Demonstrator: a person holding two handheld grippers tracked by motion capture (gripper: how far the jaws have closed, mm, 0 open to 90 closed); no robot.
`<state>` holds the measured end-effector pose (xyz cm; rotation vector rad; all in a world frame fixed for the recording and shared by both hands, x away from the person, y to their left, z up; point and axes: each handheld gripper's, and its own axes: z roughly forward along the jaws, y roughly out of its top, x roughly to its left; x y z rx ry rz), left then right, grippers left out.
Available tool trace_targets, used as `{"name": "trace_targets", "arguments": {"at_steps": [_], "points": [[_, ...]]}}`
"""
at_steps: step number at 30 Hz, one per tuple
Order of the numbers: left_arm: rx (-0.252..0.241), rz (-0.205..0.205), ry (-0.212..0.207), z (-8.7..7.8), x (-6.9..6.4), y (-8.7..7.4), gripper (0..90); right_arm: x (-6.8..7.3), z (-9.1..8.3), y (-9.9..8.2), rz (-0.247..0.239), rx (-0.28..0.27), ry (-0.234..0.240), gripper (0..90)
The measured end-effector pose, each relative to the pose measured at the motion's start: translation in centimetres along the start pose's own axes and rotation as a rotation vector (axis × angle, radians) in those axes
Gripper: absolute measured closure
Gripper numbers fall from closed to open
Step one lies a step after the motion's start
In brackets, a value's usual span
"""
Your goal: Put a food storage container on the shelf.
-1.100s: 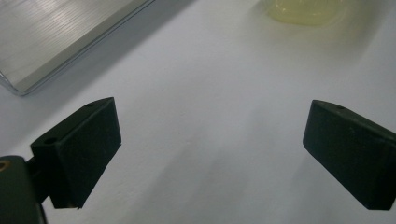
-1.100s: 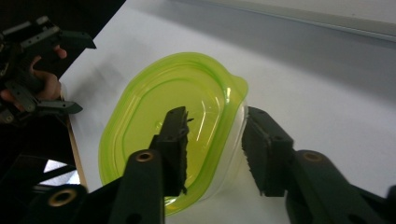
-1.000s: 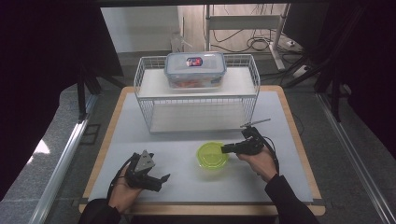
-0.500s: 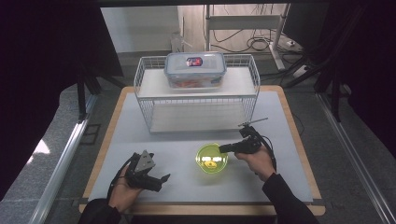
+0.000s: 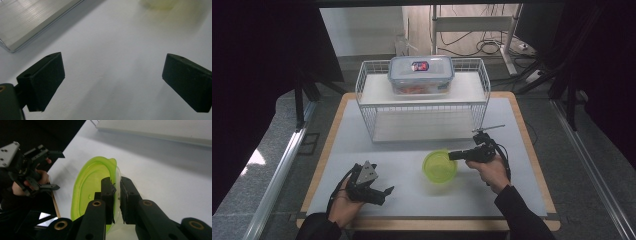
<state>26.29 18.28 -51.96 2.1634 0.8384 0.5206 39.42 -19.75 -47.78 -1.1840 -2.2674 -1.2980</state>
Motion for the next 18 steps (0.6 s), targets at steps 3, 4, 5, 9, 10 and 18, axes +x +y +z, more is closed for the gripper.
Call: {"name": "trace_targets", "arguments": {"at_steps": [3, 4, 5, 9, 10, 18], "points": [[0.000, 0.000, 0.000, 0.0, 0.0, 0.0, 4.3, 0.1, -0.3, 0.2, -0.003, -0.012, 0.006, 82.4], [0.000, -0.001, 0.000, 0.0, 0.0, 0.0, 4.3, 0.1, -0.4, 0.3, 0.000, -0.014, 0.009, 82.4], [-0.001, -0.002, 0.001, 0.0, 0.0, 0.0, 4.3, 0.3, -0.7, 0.5, 0.003, -0.029, 0.021, 82.5], [-0.003, -0.007, 0.002, -0.1, 0.1, 0.0, 4.1, 0.6, -1.2, 1.0, -0.003, -0.050, 0.030, 82.5], [-0.005, -0.010, 0.002, -0.1, 0.2, 0.0, 4.0, 0.9, -1.6, 1.4, -0.001, -0.067, 0.040, 82.6], [-0.010, -0.012, 0.002, -0.1, 0.2, 0.0, 3.9, 2.2, -3.4, 3.0, -0.016, -0.121, 0.057, 83.0]]}}
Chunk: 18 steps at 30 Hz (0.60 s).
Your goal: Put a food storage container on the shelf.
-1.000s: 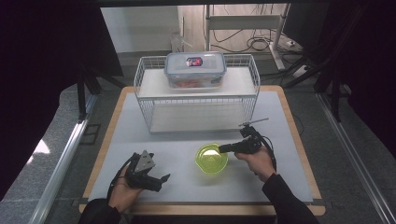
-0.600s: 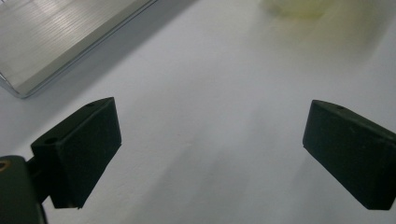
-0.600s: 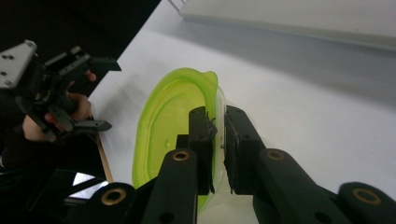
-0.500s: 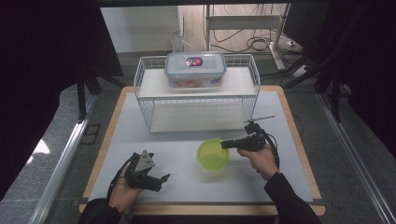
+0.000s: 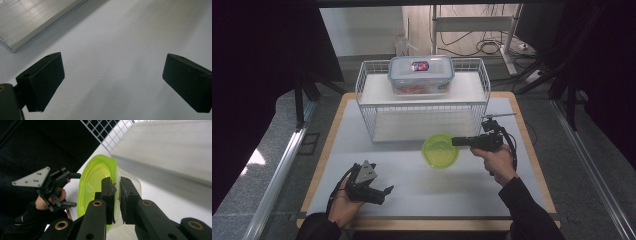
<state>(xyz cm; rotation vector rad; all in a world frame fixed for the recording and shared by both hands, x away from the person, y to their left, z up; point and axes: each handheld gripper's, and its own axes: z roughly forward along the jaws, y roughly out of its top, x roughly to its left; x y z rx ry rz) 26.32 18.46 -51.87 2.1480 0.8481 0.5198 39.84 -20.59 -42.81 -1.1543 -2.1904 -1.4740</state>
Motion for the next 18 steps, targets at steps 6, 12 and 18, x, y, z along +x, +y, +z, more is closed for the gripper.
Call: {"name": "trace_targets", "arguments": {"at_steps": [6, 12, 18], "points": [[0.000, 0.000, 0.000, 0.0, 0.0, 0.0, 4.0, 1.2, -0.9, 1.6, -0.024, -0.029, 0.004, 83.9], [-0.002, 0.001, 0.000, 0.0, 0.0, 0.0, 3.9, 1.8, -1.5, 2.7, -0.033, -0.046, -0.005, 84.0], [0.001, 0.001, -0.003, 0.0, 0.0, 0.0, 4.0, 2.0, -1.8, 3.1, -0.034, -0.069, 0.002, 84.0]]}}
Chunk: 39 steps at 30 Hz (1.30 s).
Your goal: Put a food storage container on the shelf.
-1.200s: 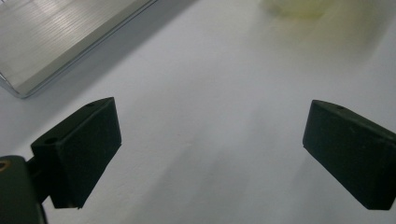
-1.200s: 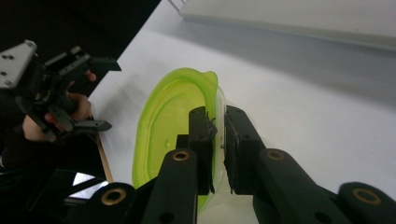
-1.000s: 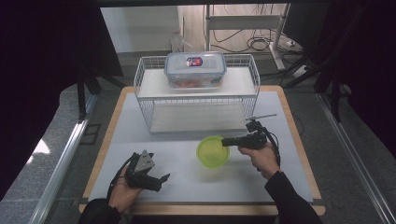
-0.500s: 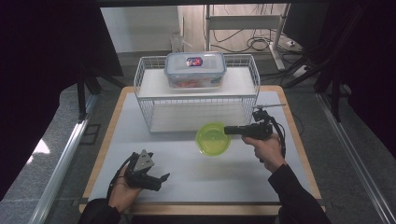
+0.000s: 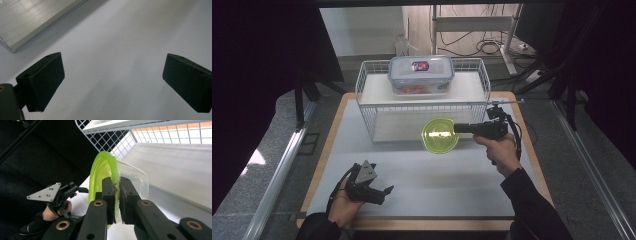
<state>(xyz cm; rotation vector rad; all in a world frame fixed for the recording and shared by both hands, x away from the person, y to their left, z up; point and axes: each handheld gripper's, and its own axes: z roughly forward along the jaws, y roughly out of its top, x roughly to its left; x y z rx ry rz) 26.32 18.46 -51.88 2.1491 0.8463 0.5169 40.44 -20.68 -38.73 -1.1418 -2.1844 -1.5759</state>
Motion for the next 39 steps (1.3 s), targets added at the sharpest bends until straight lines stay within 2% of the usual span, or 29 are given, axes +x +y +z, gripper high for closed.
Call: {"name": "trace_targets", "arguments": {"at_steps": [5, 11, 19, 22, 23, 26, 29, 33, 34, 35, 36, 37, 38, 39], "points": [[0.005, 0.005, 0.000, 0.0, 0.0, 0.0, 3.9, 0.3, -0.5, 0.4, -0.001, -0.020, 0.011, 84.0], [0.005, 0.008, 0.001, 0.0, 0.0, 0.0, 4.0, 1.1, -1.3, 1.9, -0.004, -0.063, 0.034, 84.0], [-0.001, 0.004, 0.002, 0.0, 0.0, 0.0, 3.9, 2.5, -2.1, 4.7, -0.023, -0.111, 0.060, 84.0], [0.001, 0.004, -0.001, 0.0, 0.1, 0.0, 4.0, 3.1, -2.3, 6.5, -0.020, -0.139, 0.071, 84.1], [0.001, 0.004, -0.001, 0.0, 0.1, 0.0, 4.0, 3.1, -2.3, 6.5, -0.020, -0.139, 0.071, 84.1], [-0.003, 0.001, -0.001, 0.0, 0.1, 0.0, 3.9, 3.8, -2.4, 8.2, -0.033, -0.153, 0.060, 84.0], [-0.002, -0.001, -0.003, 0.0, 0.1, 0.0, 4.0, 4.0, -2.3, 9.0, -0.035, -0.163, 0.058, 84.1], [-0.002, 0.001, -0.004, 0.0, 0.1, 0.0, 4.0, 4.1, -2.0, 10.5, -0.018, -0.188, 0.048, 84.1], [-0.002, 0.000, -0.005, -0.1, 0.1, 0.0, 4.0, 4.1, -1.9, 11.4, -0.010, -0.202, 0.043, 84.0], [-0.002, 0.000, -0.005, -0.1, 0.1, 0.0, 4.0, 4.1, -1.9, 11.4, -0.010, -0.202, 0.043, 84.0], [-0.002, 0.000, -0.006, -0.1, 0.1, 0.0, 4.0, 4.1, -1.6, 12.3, 0.000, -0.213, 0.042, 84.0], [-0.002, 0.000, -0.006, -0.1, 0.1, 0.0, 4.0, 4.1, -1.6, 12.3, 0.000, -0.213, 0.042, 84.0], [-0.003, -0.001, -0.007, -0.1, 0.1, 0.0, 4.0, 4.0, -1.3, 13.1, 0.009, -0.221, 0.034, 84.0], [-0.003, -0.001, -0.007, -0.1, 0.1, 0.0, 4.0, 4.0, -1.3, 13.1, 0.009, -0.221, 0.034, 84.0]]}}
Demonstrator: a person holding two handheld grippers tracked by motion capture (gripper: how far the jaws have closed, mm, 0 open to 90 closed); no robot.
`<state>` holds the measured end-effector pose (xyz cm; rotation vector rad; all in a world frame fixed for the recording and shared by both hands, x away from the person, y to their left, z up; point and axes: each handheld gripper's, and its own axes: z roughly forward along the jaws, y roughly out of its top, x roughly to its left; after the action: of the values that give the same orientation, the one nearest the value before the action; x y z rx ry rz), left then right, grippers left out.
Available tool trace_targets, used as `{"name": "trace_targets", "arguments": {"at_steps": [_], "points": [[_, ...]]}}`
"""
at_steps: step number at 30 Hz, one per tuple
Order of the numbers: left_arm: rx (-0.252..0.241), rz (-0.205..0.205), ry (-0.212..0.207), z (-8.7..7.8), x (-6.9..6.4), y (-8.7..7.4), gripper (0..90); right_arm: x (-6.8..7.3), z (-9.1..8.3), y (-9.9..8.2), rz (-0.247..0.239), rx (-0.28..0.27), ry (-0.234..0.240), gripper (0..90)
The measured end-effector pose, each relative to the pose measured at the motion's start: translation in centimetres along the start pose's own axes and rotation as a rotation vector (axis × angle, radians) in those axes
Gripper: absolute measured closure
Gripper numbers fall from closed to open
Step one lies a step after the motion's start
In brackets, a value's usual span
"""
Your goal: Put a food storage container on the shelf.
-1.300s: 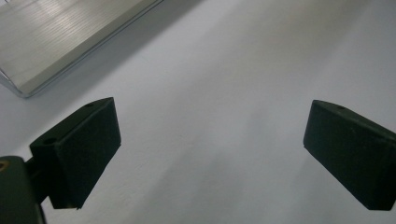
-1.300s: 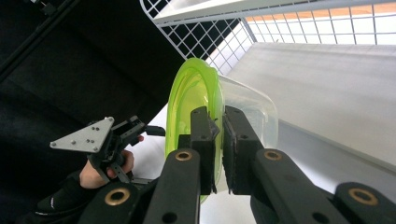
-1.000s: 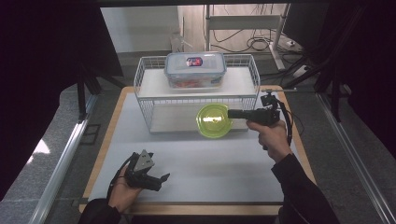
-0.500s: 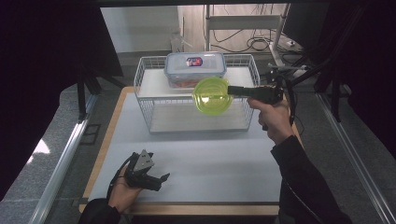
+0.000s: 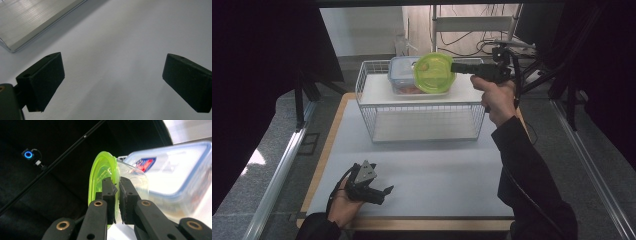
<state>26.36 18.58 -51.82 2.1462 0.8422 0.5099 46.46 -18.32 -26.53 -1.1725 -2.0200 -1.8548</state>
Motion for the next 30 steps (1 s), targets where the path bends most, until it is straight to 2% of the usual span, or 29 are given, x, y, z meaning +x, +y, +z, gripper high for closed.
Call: {"name": "trace_targets", "arguments": {"at_steps": [1, 7, 12, 13, 16, 17, 18, 21, 25, 30], "points": [[-0.002, -0.001, -0.001, 0.0, 0.0, 0.0, 4.0, 0.0, 0.6, 0.7, 0.009, -0.008, -0.008, 84.0], [-0.013, -0.004, -0.002, -0.1, 0.1, 0.0, 4.0, -0.3, 2.3, 2.4, 0.041, -0.033, -0.019, 84.0], [-0.024, -0.010, -0.003, -0.3, 0.1, 0.0, 4.0, -0.4, 4.3, 3.4, 0.068, -0.025, -0.039, 83.9], [-0.025, -0.008, -0.005, -0.3, 0.1, 0.0, 4.0, -0.6, 5.2, 3.6, 0.085, -0.021, -0.050, 83.9], [-0.024, -0.005, -0.007, -0.3, 0.1, 0.0, 4.0, -0.9, 6.0, 3.8, 0.106, -0.020, -0.062, 83.8], [-0.025, -0.004, -0.010, -0.3, 0.1, 0.0, 4.0, -1.3, 6.5, 4.0, 0.137, -0.028, -0.059, 83.8], [-0.025, -0.004, -0.010, -0.3, 0.1, 0.0, 4.0, -1.3, 6.5, 4.0, 0.137, -0.028, -0.059, 83.8], [-0.027, -0.005, -0.014, -0.3, 0.1, 0.0, 4.0, -2.0, 7.0, 4.4, 0.190, -0.057, -0.079, 83.0], [-0.026, -0.003, -0.015, -0.3, 0.1, 0.0, 4.0, -2.5, 7.2, 4.5, 0.219, -0.062, -0.105, 80.2], [-0.025, 0.000, -0.016, -0.3, 0.1, 0.0, 4.0, -2.9, 7.4, 4.3, 0.229, -0.057, -0.120, 73.0]]}}
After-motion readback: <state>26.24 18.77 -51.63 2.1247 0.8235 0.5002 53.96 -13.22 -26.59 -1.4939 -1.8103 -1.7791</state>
